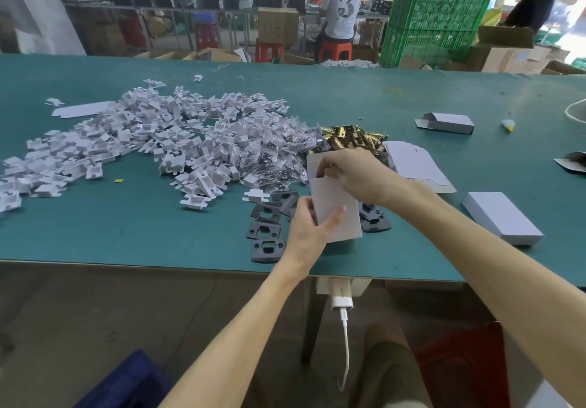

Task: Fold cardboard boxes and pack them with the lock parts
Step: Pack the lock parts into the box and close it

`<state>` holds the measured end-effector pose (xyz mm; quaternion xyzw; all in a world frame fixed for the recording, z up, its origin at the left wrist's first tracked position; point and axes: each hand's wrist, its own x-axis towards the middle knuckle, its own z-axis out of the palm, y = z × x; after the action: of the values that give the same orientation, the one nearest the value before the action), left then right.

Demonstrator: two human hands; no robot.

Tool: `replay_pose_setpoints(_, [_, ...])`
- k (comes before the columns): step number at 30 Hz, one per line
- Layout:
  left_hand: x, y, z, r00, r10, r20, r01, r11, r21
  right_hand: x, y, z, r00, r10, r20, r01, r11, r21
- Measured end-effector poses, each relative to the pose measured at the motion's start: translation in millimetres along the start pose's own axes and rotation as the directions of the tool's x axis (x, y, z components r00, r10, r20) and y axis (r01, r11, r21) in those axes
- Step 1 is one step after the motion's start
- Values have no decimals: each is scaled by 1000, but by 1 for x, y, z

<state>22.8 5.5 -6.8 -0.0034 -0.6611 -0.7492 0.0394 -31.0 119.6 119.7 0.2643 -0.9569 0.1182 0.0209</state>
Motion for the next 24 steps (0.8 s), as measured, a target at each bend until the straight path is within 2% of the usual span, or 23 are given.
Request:
replay_pose_setpoints(4, [1,-2,1,1000,10,7,-11,998,67,-8,-2,1,1000,-10,-29,7,997,-72])
replay_pose_setpoints(9, [3,-5,1,999,29,15,-30,993,112,-10,-4,-8,999,51,18,-48,992,-115])
replay_pose_setpoints(11, [3,-5,0,999,34,15,-35,993,113,-9,-7,-12,999,31,-39,-37,984,-173])
replay_pose_setpoints(13, [3,-7,0,1000,28,11,-29,993,114,-6,-14,-14,987,-19,-162,-17,975,-221])
replay_pose_setpoints(16, [3,-7,-2,999,26,31,-29,991,131,6,-35,-9,950,-134,-281,80,977,-197])
replay_pose_setpoints(20, [3,-7,-3,996,64,65,-75,979,191,38,-67,24,978,-167,-128,149,979,-143])
replay_pose_setpoints(24, [7,-5,-7,997,68,42,-77,956,282,78,-82,57,995,-98,30,101,985,-139])
